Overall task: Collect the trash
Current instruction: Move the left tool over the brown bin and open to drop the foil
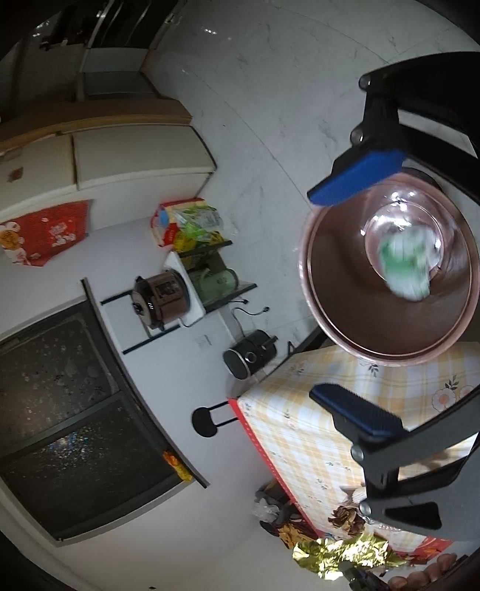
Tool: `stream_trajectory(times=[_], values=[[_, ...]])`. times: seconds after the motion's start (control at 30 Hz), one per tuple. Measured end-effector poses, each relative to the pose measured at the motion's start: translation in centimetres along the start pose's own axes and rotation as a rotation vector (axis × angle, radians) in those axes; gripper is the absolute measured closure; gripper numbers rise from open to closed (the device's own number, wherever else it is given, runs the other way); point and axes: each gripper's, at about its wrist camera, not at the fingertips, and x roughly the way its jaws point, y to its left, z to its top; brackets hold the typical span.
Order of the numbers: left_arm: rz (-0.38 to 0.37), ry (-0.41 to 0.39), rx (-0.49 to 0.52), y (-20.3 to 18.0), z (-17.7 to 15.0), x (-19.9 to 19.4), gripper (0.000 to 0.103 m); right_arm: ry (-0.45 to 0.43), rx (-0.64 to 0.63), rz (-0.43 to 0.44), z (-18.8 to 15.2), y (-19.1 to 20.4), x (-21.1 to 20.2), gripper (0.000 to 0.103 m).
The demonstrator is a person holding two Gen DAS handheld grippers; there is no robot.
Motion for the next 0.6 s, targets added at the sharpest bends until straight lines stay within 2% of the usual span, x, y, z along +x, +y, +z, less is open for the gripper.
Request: stream_trajectory(times=[0.23, 0.6], values=[[-0.066, 0.042, 0.07, -4.1, 0.4, 3.3, 0.086, -0.054, -0.039, -0.023, 1.5, -0.4, -3.9, 0.005], [-0.168, 0.196, 0.223, -13.3, -0.6, 13.3, 0.086, -0.126, 0.009, -0.119, 1.1, -4.4, -10.2, 0.005]])
